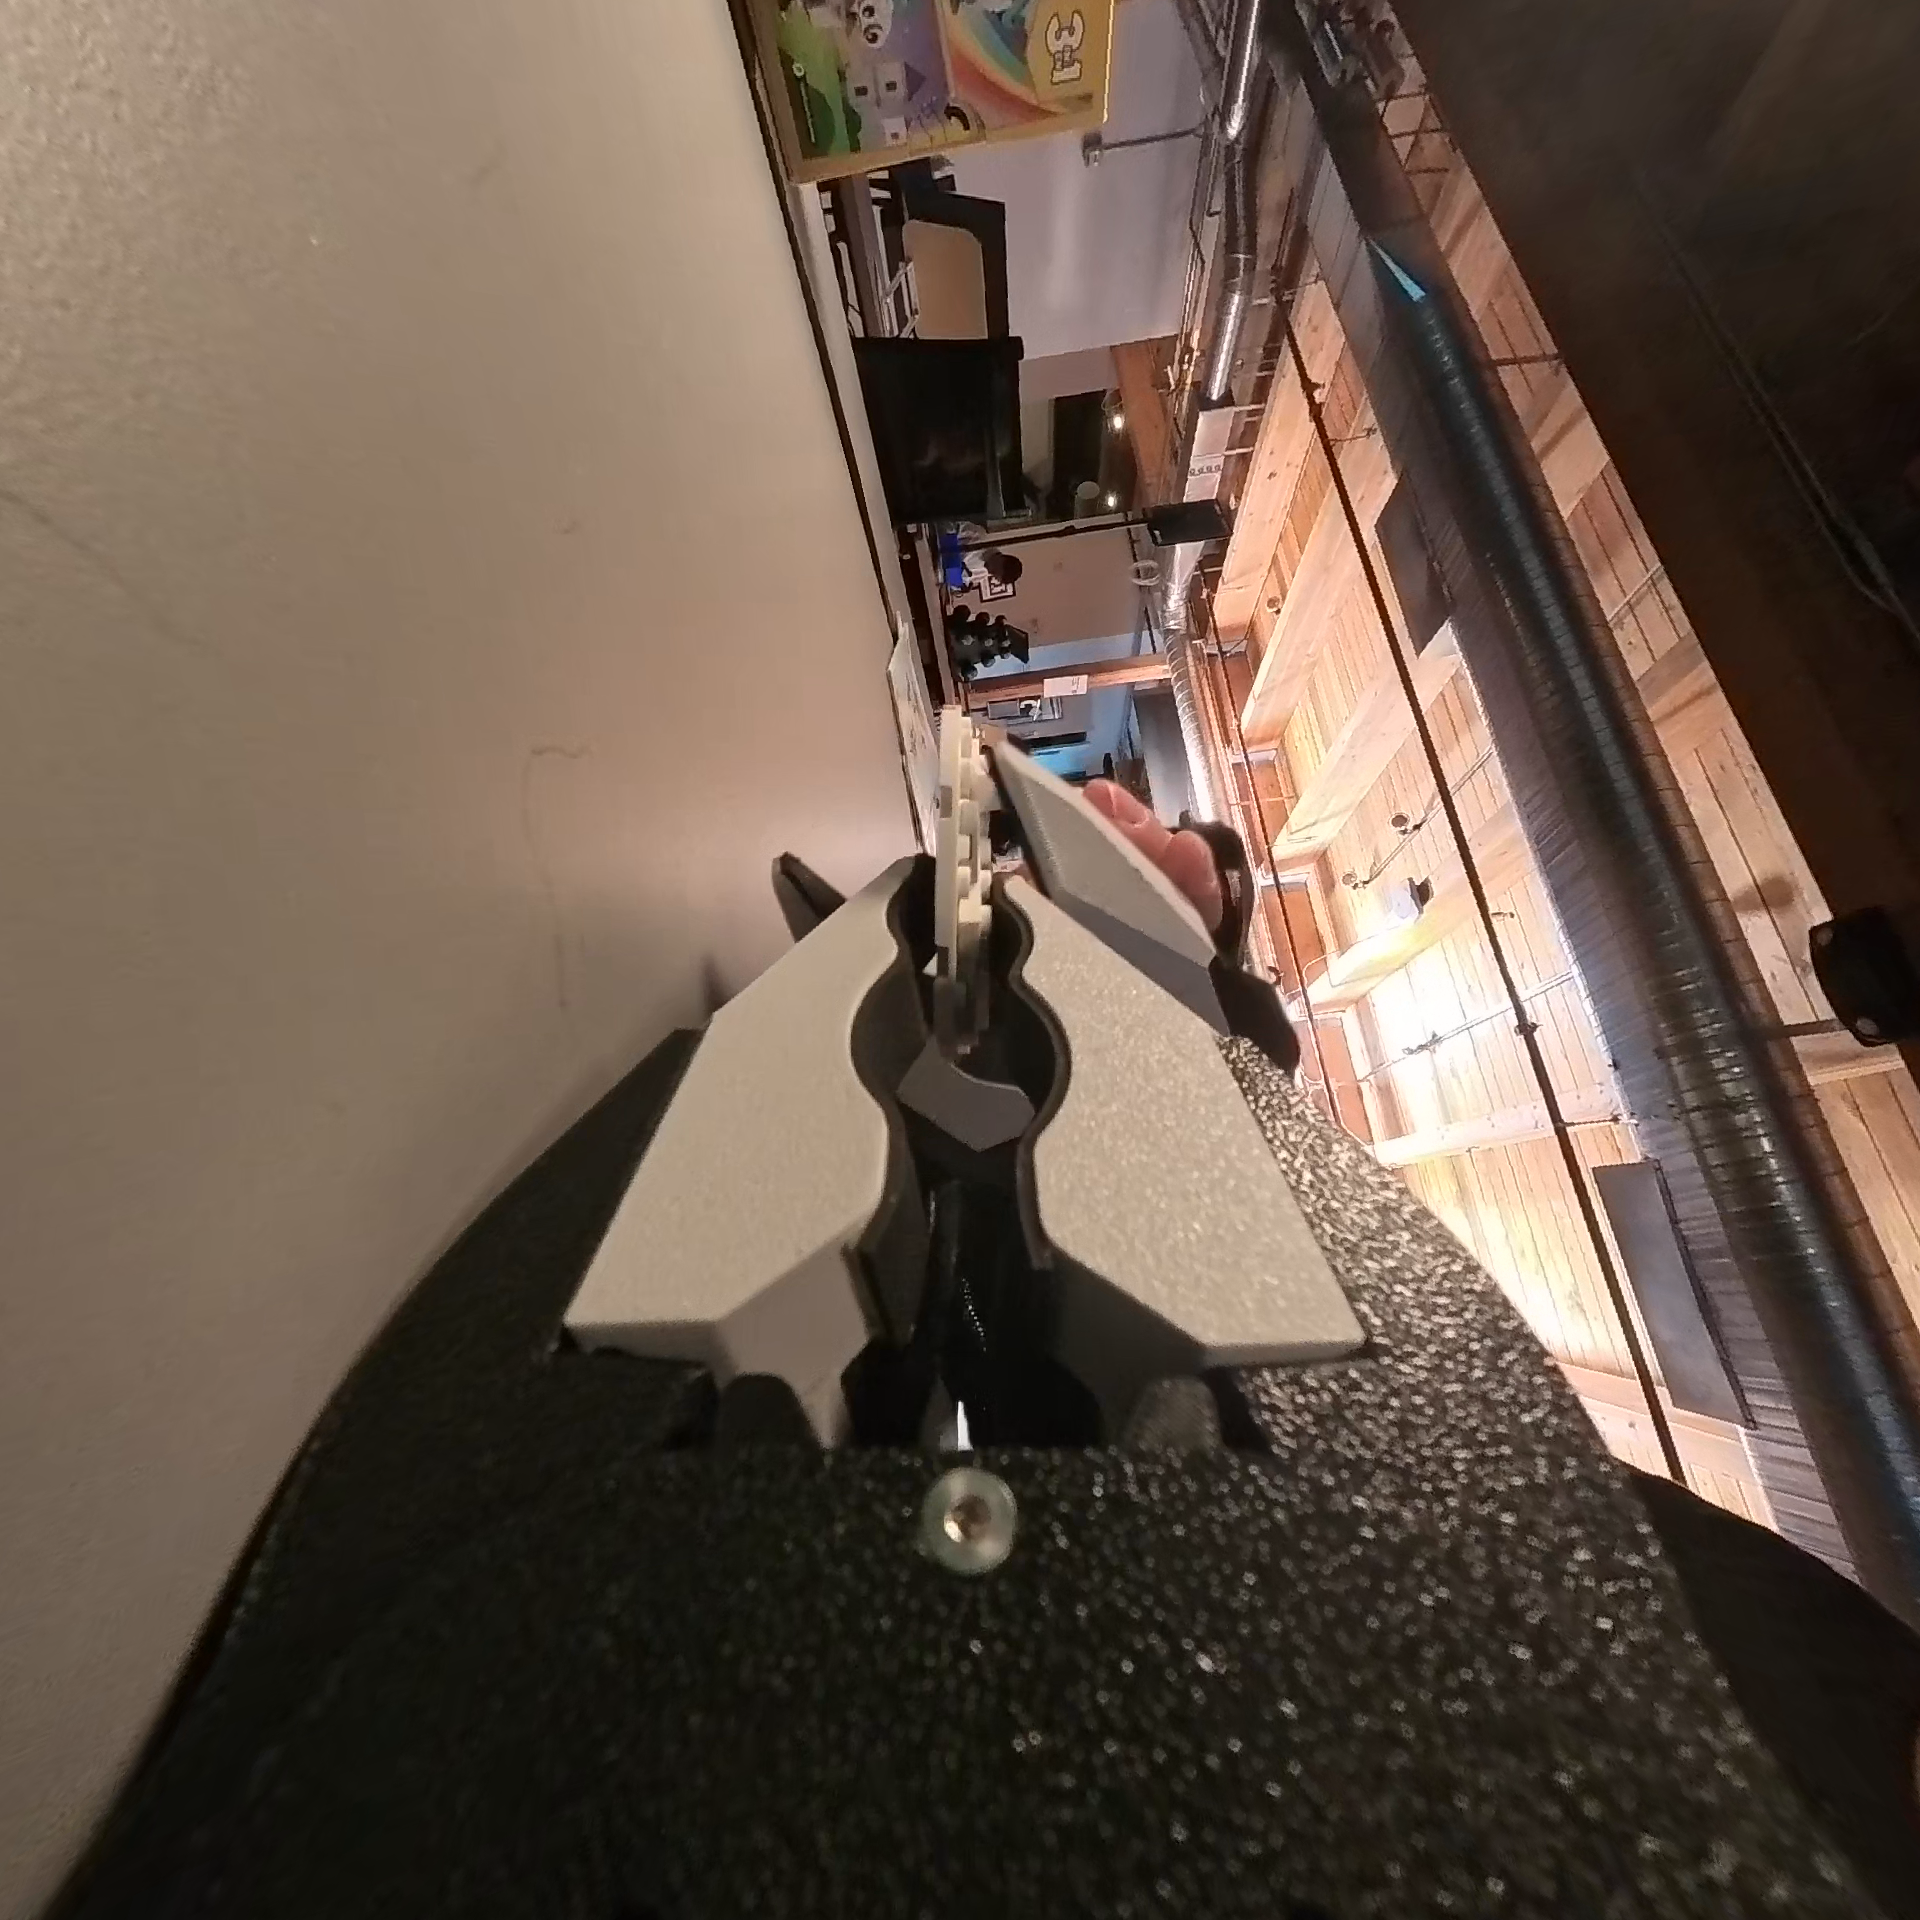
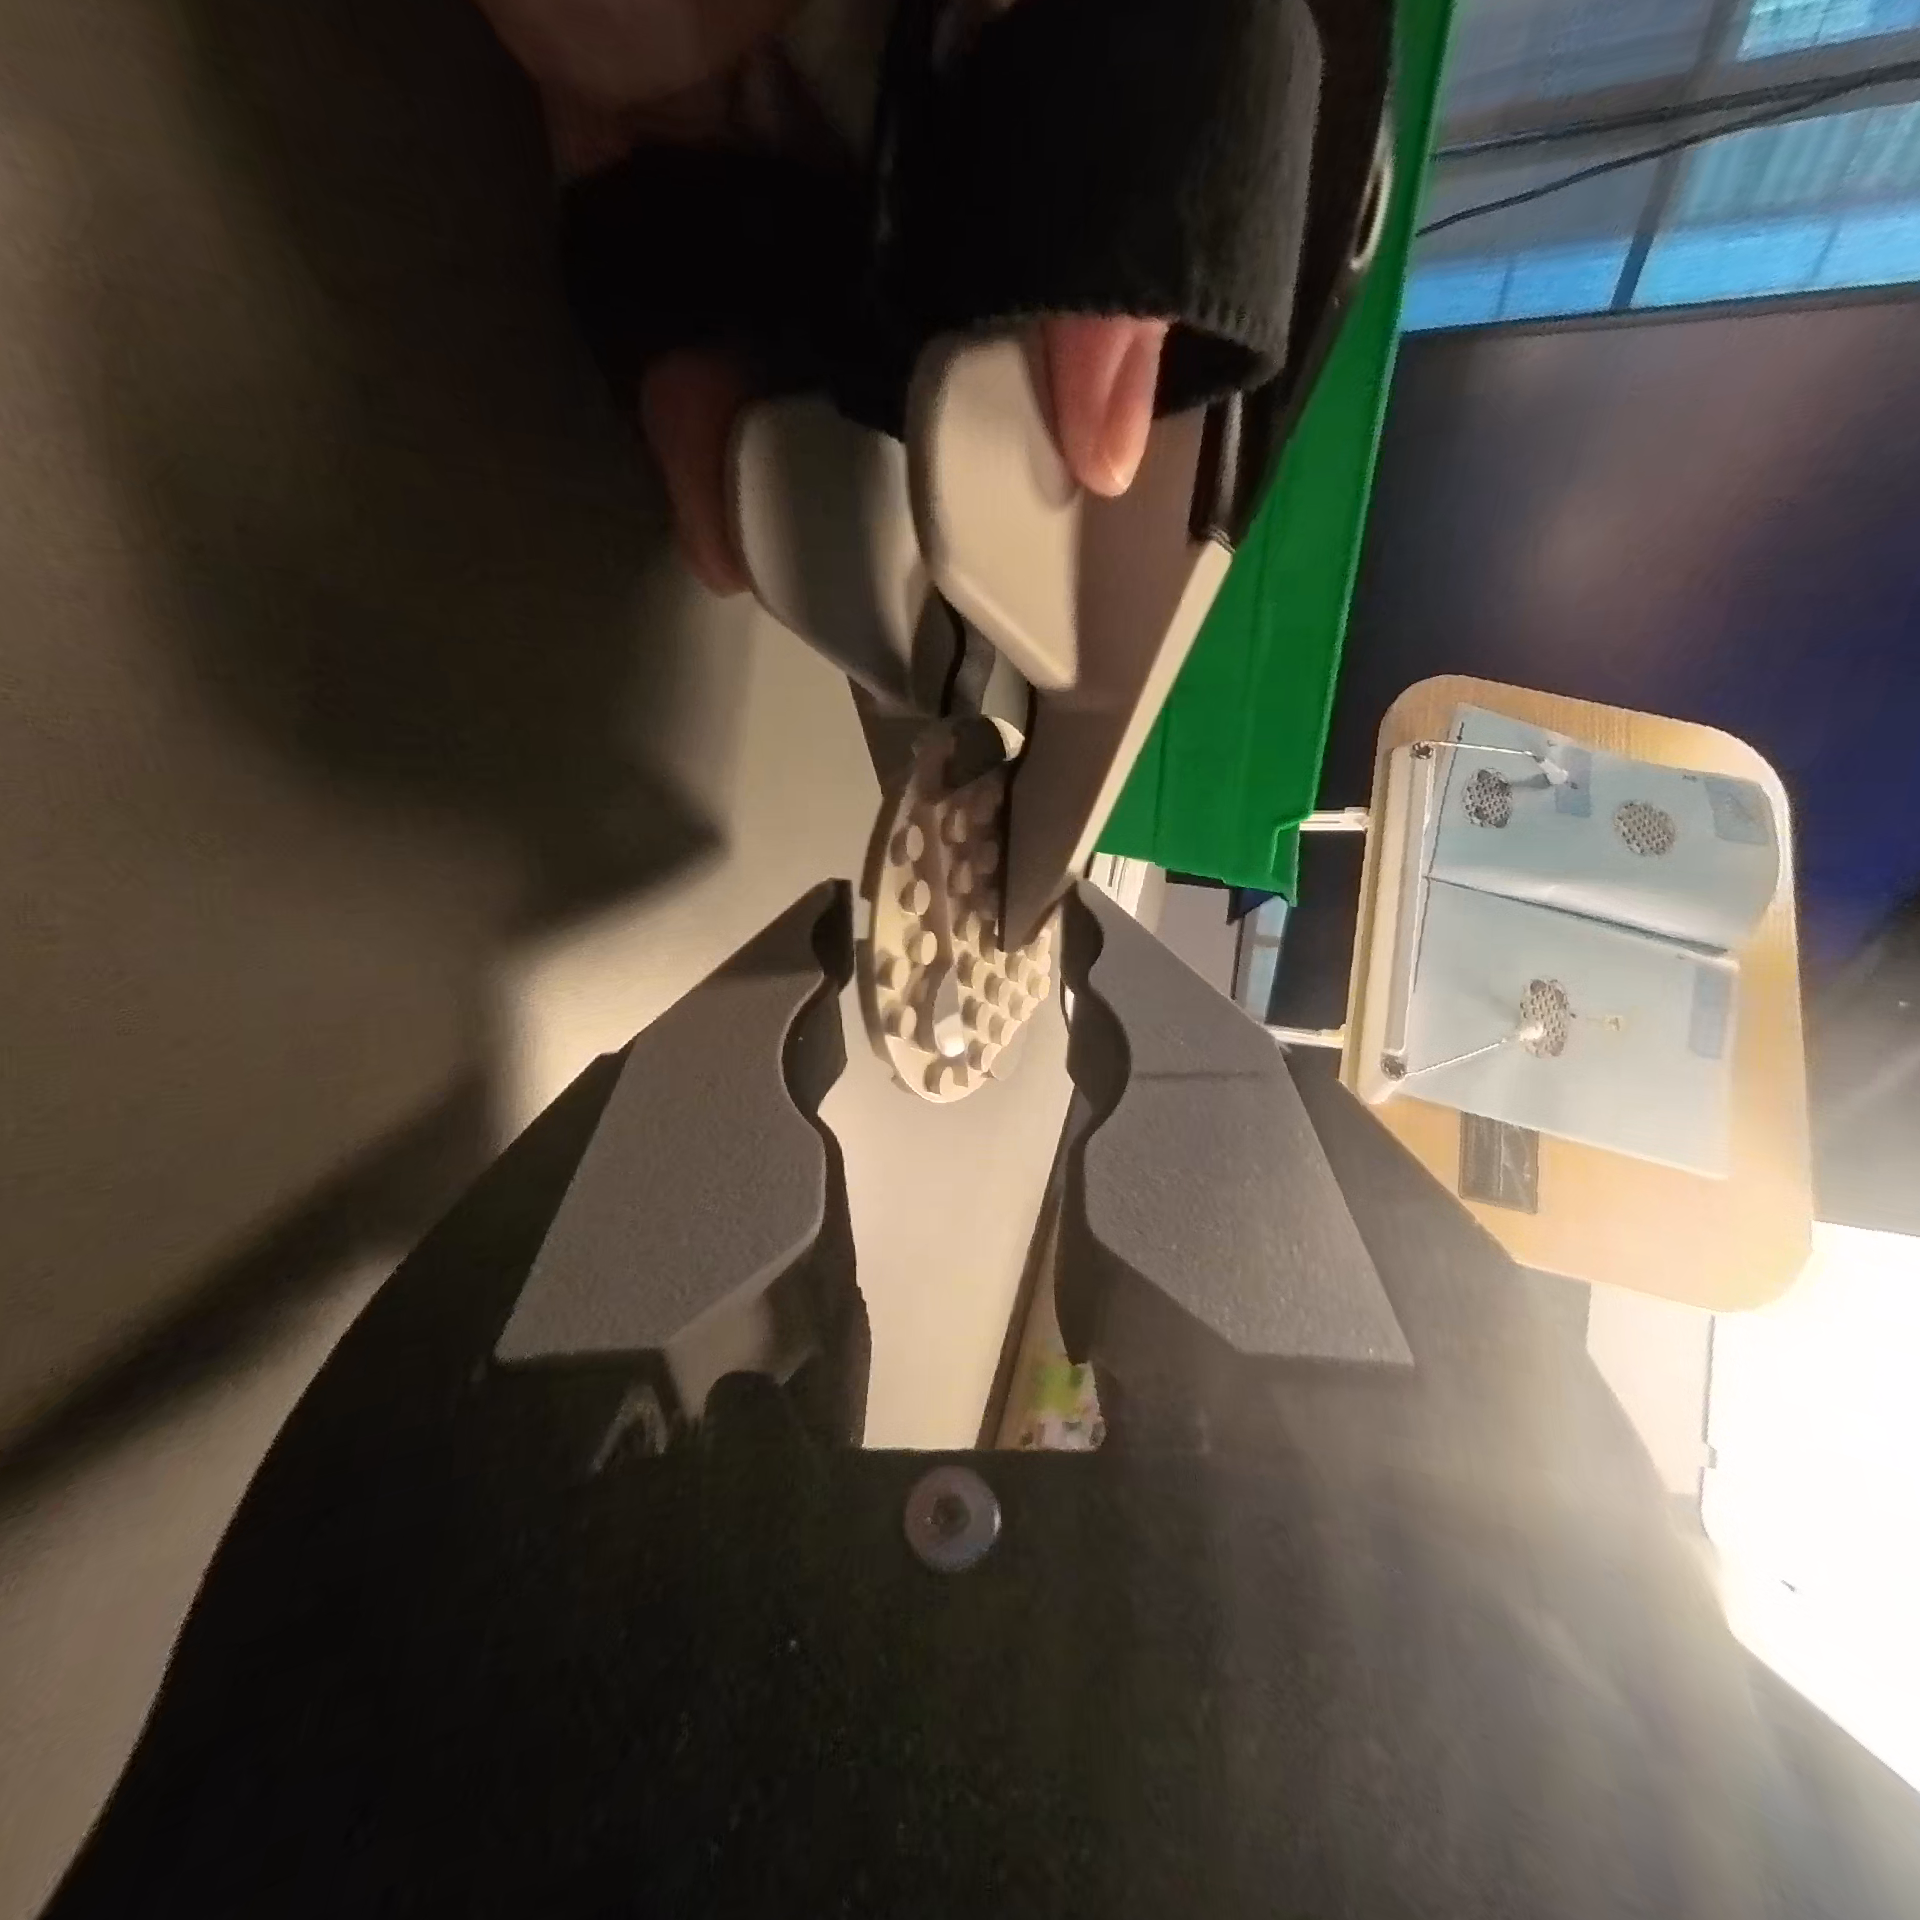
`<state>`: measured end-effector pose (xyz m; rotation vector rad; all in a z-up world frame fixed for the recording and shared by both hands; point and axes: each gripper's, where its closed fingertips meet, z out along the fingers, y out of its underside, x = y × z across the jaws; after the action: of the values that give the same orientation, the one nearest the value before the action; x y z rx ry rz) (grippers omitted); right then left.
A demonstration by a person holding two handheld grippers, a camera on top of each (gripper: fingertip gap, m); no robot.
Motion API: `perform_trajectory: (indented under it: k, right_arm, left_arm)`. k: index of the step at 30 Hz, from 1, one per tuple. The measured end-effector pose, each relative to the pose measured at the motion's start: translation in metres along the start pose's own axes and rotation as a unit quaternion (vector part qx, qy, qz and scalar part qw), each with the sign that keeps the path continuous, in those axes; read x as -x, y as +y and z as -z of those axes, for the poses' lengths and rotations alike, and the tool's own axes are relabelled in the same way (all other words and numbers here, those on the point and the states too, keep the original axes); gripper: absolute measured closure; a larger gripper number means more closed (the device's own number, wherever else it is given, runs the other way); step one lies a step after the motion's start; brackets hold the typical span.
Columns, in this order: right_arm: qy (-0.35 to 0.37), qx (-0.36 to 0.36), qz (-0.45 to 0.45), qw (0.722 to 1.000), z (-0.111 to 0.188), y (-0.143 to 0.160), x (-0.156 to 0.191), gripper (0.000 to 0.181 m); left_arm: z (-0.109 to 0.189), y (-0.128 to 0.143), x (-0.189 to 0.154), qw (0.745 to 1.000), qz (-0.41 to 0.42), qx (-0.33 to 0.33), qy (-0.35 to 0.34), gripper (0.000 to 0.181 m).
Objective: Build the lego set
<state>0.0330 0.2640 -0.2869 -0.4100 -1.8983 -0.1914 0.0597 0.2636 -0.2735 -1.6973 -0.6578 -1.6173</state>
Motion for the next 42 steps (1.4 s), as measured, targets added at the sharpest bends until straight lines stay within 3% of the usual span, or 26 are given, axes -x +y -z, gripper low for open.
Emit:
perform_trajectory:
  k: [24, 27, 32, 42]
  right_arm:
    - [-0.044, -0.025, -0.009, 0.999, 0.006, 0.0, 0.005, 0.151]
    - [-0.03, -0.023, -0.017, 0.999, 0.006, -0.001, 0.004, 0.149]
    - [0.008, -0.011, -0.037, 0.999, 0.009, 0.0, 0.0, 0.122]
    - [0.106, 0.046, 0.005, 0.993, 0.023, 0.012, -0.018, 0.162]
  left_arm:
    - [-0.002, 0.007, 0.003, 1.0, -0.004, 0.023, -0.012, 0.174]
    - [-0.002, 0.006, 0.002, 1.0, -0.002, 0.022, -0.006, 0.174]
    - [-0.002, 0.005, 0.0, 1.0, 0.002, 0.018, 0.0, 0.175]
    - [-0.003, -0.005, -0.008, 0.997, 0.065, 0.015, 0.033, 0.174]
